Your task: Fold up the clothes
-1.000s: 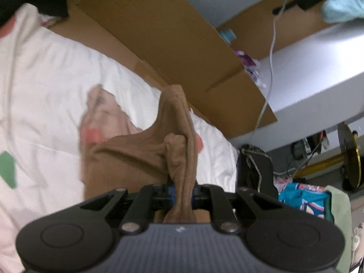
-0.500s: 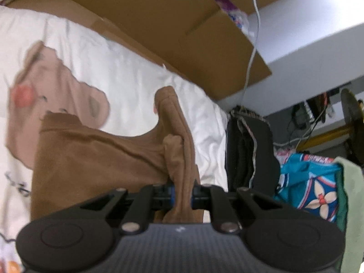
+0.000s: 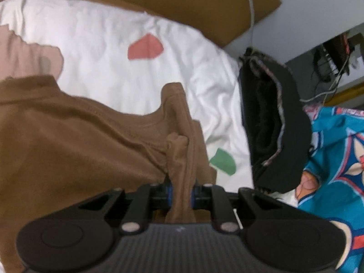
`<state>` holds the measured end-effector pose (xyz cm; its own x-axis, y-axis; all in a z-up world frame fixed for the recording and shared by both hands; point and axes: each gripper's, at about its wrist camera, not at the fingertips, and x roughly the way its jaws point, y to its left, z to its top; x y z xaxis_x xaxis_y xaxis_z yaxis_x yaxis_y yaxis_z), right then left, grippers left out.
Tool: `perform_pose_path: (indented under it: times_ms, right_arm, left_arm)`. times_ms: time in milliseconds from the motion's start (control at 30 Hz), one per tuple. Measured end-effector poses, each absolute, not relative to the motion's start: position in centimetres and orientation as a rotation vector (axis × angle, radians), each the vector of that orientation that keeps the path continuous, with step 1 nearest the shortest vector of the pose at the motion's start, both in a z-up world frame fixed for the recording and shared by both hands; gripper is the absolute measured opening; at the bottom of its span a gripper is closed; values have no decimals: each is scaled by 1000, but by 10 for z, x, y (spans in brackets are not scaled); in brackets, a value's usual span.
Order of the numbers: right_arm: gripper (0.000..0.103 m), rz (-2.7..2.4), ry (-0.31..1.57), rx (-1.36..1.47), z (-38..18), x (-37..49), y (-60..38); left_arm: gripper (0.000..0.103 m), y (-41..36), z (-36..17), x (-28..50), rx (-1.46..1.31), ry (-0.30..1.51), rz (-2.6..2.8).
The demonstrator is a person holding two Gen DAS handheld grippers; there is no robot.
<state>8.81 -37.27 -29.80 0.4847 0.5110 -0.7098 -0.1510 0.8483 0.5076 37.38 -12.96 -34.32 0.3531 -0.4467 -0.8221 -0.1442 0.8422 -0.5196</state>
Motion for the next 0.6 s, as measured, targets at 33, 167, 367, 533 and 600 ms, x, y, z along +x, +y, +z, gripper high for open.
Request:
perform_pose_path:
  times_ms: [33, 167, 367, 533, 600]
  right_arm:
    - [8, 401, 1003, 425, -301, 89, -377]
    - [54, 358, 1018, 456, -309, 89, -390]
    - [54, 325, 1021, 473, -314, 99, -399]
    - [8, 341, 1065, 493, -318, 104, -403]
    - [5, 355, 1103, 495, -320, 102, -404]
  left_arm:
    - [14, -131, -346, 374, -569, 1217, -205]
    - [14, -132, -353, 374, -562, 1227, -196]
    - [17, -139, -351, 372, -532, 1225, -195]
    - [17, -149, -346, 374, -489, 1223, -185]
    - [17, -155, -340, 373, -471, 1221, -189]
